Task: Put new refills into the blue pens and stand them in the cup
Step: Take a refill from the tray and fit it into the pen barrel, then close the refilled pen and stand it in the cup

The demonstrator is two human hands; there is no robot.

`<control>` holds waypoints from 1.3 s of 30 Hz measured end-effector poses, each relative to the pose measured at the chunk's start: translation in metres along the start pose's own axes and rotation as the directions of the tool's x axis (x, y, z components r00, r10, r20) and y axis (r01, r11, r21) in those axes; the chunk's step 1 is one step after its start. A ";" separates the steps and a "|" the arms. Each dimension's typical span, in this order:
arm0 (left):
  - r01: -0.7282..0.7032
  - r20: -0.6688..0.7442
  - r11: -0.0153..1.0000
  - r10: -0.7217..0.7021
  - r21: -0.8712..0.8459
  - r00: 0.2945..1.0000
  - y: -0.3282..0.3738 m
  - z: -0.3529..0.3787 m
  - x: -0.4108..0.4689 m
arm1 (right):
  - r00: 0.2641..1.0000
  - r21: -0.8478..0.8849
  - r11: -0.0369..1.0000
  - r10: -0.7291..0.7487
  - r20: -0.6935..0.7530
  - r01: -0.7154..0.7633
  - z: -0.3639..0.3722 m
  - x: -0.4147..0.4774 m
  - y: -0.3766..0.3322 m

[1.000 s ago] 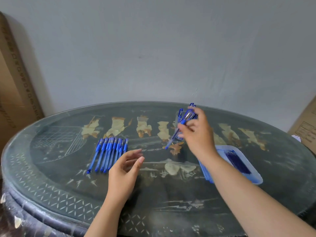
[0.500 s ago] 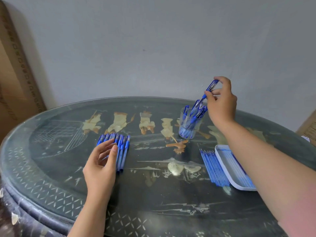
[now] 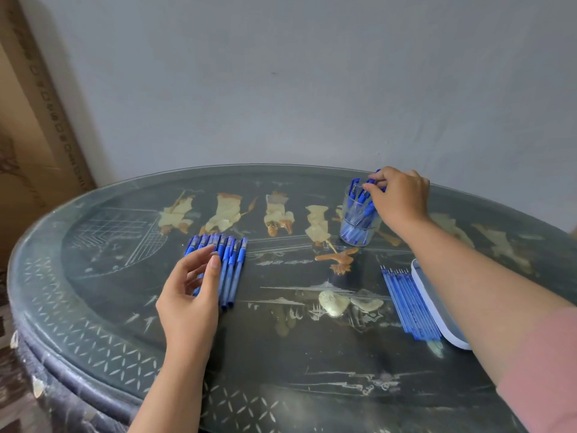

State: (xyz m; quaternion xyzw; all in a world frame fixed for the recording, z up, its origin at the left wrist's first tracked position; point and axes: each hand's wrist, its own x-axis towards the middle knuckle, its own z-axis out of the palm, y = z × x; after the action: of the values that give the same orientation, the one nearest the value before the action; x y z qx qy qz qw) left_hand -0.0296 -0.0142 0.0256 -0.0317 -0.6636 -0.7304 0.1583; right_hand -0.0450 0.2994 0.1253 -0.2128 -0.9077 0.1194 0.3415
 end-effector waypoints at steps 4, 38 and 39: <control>0.006 0.003 1.000 -0.006 0.003 1.000 -0.001 0.000 0.001 | 1.000 -0.050 0.999 -0.006 0.003 0.006 0.001 0.000 0.000; 0.051 -0.073 0.995 -0.057 -0.085 0.996 0.001 -0.006 0.000 | 0.862 -0.018 0.957 0.270 0.430 -0.291 0.091 -0.161 -0.173; 0.053 -0.072 0.995 -0.059 -0.085 0.996 0.001 -0.006 0.000 | 0.854 -0.037 0.951 0.292 0.430 -0.306 0.091 -0.159 -0.175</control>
State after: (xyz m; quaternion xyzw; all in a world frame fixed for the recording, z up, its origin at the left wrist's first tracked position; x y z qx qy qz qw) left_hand -0.0283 -0.0198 0.0256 0.0076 -0.6271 -0.7622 0.1608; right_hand -0.0515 0.0642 0.0307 -0.3138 -0.9142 0.2300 0.1132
